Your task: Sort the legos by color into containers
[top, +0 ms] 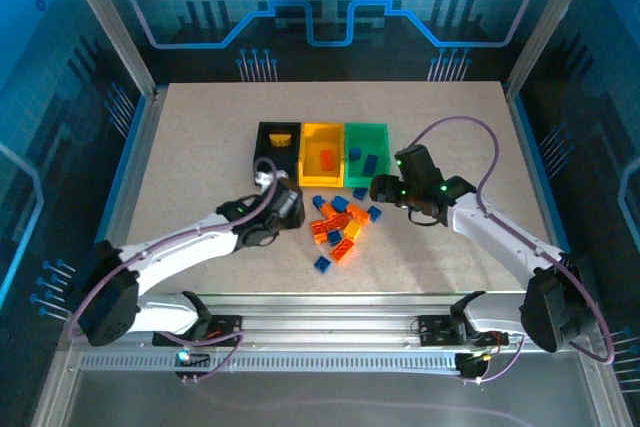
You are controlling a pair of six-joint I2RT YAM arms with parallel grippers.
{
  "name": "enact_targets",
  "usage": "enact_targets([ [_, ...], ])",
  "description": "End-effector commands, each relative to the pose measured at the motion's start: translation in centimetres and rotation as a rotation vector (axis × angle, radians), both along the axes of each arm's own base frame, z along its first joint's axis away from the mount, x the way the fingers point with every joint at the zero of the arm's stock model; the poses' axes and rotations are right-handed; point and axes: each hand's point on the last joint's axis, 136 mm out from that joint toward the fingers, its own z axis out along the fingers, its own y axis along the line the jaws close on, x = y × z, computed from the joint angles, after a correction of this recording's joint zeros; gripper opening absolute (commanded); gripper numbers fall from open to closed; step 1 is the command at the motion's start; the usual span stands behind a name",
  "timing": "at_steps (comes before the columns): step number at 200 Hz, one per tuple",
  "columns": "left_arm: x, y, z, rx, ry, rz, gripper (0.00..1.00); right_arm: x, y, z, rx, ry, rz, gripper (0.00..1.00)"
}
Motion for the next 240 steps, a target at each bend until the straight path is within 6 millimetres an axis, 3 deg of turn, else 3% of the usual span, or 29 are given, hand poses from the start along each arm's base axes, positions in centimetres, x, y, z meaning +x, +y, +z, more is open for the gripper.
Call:
enact_targets([
  [1,3.9,2.3,3.7,-0.013,-0.084,0.104,0.36,0.0,0.0,0.0,0.026,-0.007,-0.02,0.76],
  [37,11.0,4.3,4.8,0.019,-0.117,0.226,0.37,-0.1,-0.2,-0.5,0.024,0.013,-0.037,0.76],
  [64,15.2,4.6,3.5,0.092,-0.096,0.268,0.36,-0.3,-0.5,-0.1,0.025,0.009,-0.046,0.76],
  [66,15.5,4.7,3.5,0.095,-0.095,0.272,0.36,-0.7,-0.7,-0.7,0.018,0.024,-0.046,0.76],
  [97,18.0,5.2,0.6,0.134,-0.018,0.31,0.36,-1.5,-0.6,-0.9,0.038,0.039,-0.038,0.76],
  [124,19.0,5.5,-1.2,0.142,0.03,0.327,0.46,-2.2,-0.3,-0.9,0.048,0.046,-0.005,0.78],
  [155,18.8,4.3,-0.6,0.09,0.033,0.299,0.7,-3.0,0.6,-1.2,0.082,0.072,0.052,0.82],
  [189,17.1,1.8,4.3,-0.034,-0.067,0.226,0.98,-4.0,2.0,-1.9,0.104,0.109,0.104,0.84],
  [223,11.7,-1.6,7.5,-0.143,-0.126,0.086,0.99,-6.1,3.8,-3.9,0.093,0.173,0.13,0.84],
  [240,8.1,-2.9,7.3,-0.194,-0.128,0.027,0.99,-7.4,5.1,-5.3,0.095,0.211,0.13,0.83],
])
